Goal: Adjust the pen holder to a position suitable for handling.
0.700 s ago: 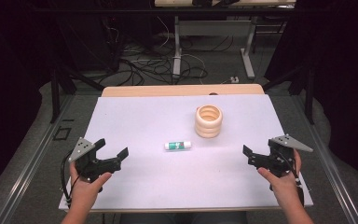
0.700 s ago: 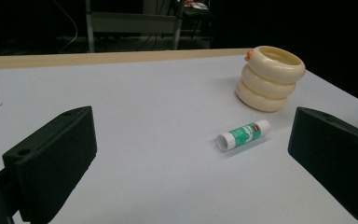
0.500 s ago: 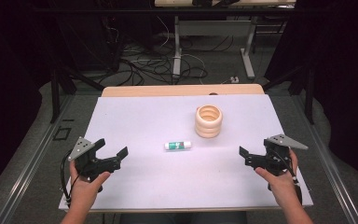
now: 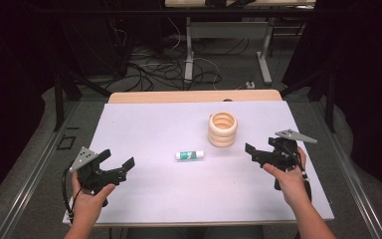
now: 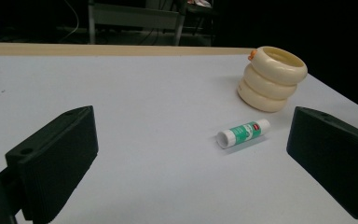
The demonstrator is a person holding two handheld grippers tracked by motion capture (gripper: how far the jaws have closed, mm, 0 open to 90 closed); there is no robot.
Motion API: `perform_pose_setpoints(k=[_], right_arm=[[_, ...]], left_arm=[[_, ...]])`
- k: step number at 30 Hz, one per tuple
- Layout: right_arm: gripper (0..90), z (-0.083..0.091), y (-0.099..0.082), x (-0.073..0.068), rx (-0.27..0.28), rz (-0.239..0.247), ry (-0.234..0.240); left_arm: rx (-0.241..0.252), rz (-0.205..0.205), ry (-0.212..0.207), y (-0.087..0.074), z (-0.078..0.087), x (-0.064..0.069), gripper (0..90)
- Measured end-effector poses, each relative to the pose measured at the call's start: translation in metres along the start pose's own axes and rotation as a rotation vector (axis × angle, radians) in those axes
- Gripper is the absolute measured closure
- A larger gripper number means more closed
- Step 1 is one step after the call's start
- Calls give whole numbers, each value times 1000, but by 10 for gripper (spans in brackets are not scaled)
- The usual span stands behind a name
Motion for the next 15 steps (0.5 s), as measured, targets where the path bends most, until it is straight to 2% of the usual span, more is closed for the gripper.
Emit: perform_pose_setpoints(k=[2,4,6,7,10,15], right_arm=[[75,-6,6,-4,-18,-6,21],[77,-14,12,-7,-41,8,17],[122,-21,18,-8,-93,-31,14],[165,-25,20,-9,-120,-75,16],[159,-36,28,-6,-159,-148,30],[160,-53,37,-2,-202,-192,5]], left_arm=[[-5,-4,-1,-1,-1,1,21],[-6,-6,-3,-1,-1,2,21],[-9,-12,-5,-1,-1,2,21],[-10,-13,-5,-2,-1,2,21],[-20,-21,-8,-3,-2,2,21],[-26,-23,-7,-4,-3,3,21]])
Point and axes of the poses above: each handheld gripper's, and its own axes: z roughly backward along the jaws, y roughly out of its top, x roughly to its right, the point moved 2 cm from there along -z, roughly forward along the jaws, and after that the axes turned 4 degrees about x, right-handed, at the moved point
